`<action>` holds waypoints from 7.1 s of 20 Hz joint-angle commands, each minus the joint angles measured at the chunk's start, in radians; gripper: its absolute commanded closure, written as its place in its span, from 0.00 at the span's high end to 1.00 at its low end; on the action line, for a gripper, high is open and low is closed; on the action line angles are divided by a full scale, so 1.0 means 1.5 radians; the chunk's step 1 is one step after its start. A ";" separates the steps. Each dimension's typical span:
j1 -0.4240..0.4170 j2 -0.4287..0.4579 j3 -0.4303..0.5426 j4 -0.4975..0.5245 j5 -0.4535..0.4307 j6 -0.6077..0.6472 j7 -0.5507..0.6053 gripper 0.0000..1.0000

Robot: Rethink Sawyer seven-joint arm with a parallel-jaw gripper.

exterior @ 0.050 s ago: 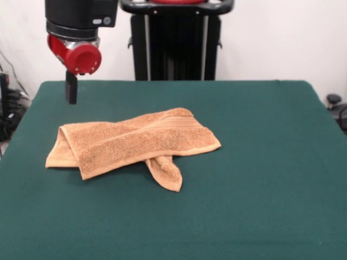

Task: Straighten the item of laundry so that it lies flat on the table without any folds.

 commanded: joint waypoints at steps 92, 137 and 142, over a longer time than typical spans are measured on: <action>0.184 0.264 -0.126 -0.306 0.115 0.183 0.073 1.00; 0.176 0.178 -0.058 -0.175 0.060 0.214 0.063 1.00; 0.193 0.187 -0.060 -0.175 0.068 0.209 0.087 1.00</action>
